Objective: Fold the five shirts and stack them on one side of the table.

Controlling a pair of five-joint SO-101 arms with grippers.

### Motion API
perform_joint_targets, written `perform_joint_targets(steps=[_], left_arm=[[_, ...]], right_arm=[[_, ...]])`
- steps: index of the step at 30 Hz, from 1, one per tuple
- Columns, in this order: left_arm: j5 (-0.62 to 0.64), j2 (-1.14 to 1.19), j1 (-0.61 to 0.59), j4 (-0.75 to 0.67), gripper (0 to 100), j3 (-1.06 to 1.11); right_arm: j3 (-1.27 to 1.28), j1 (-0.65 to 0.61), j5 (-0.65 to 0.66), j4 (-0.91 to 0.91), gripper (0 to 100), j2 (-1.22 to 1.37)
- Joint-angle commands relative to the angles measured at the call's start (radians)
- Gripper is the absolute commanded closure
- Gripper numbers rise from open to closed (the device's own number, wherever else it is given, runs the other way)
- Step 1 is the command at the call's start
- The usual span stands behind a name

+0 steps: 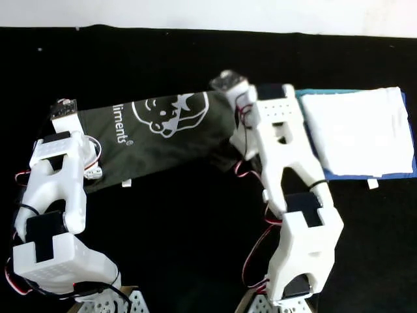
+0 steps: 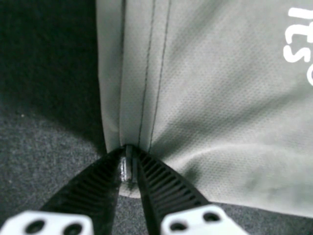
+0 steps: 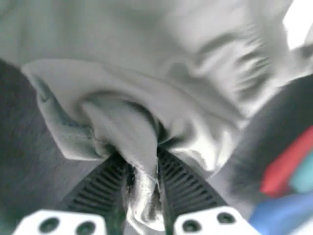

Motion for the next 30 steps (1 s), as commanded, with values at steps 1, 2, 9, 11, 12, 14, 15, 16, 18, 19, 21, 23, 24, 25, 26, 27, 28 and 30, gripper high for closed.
perform_joint_targets(steps=[1, 2, 9, 11, 12, 14, 15, 16, 18, 19, 21, 23, 24, 25, 26, 27, 28, 30], left_arm=[[0.008, 0.001, -0.007, -0.021, 99, 0.007], [0.008, 0.001, -0.007, -0.021, 99, 0.007], [0.008, 0.001, -0.007, -0.021, 99, 0.007], [0.008, 0.001, -0.007, -0.021, 99, 0.007], [0.008, 0.001, -0.007, -0.021, 99, 0.007], [0.008, 0.001, -0.007, -0.021, 99, 0.007], [0.008, 0.001, -0.007, -0.021, 99, 0.007], [0.008, 0.001, -0.007, -0.021, 99, 0.007], [0.008, 0.001, -0.007, -0.021, 99, 0.007], [0.008, 0.001, -0.007, -0.021, 99, 0.007], [0.008, 0.001, -0.007, -0.021, 99, 0.007], [0.008, 0.001, -0.007, -0.021, 99, 0.007], [0.008, 0.001, -0.007, -0.021, 99, 0.007], [0.008, 0.001, -0.007, -0.021, 99, 0.007], [0.008, 0.001, -0.007, -0.021, 99, 0.007], [0.008, 0.001, -0.007, -0.021, 99, 0.007], [0.008, 0.001, -0.007, -0.021, 99, 0.007], [0.008, 0.001, -0.007, -0.021, 99, 0.007]], right_arm=[[-0.117, 0.024, 0.012, -0.073, 99.0, -0.015], [-0.14, 0.024, 0.011, -0.097, 98.9, 0.018], [-0.456, 0.022, -0.077, -0.16, 98.7, 0.332], [-0.595, 0.022, -0.123, -0.157, 94.7, 0.424], [-0.664, 0.022, -0.149, -0.153, 90.3, 0.47], [-0.785, 0.022, -0.218, -0.15, 81.5, 0.549], [-0.84, 0.022, -0.256, -0.15, 79.0, 0.582], [-0.891, 0.025, -0.29, -0.15, 78.9, 0.613], [-0.983, 0.028, -0.338, -0.151, 80.7, 0.668], [-1.017, 0.028, -0.35, -0.151, 81.7, 0.688], [-1.075, 0.028, -0.354, -0.14, 82.6, 0.714], [-1.129, 0.028, -0.356, -0.107, 82.6, 0.719], [-1.161, 0.028, -0.356, -0.088, 82.6, 0.719], [-1.196, 0.027, -0.356, -0.068, 82.6, 0.719], [-1.23, 0.027, -0.354, -0.044, 82.6, 0.719], [-1.253, 0.027, -0.353, -0.016, 82.6, 0.719], [-1.276, 0.025, -0.351, 0.022, 82.6, 0.719], [-1.313, 0.012, -0.351, 0.117, 82.8, 0.719]])
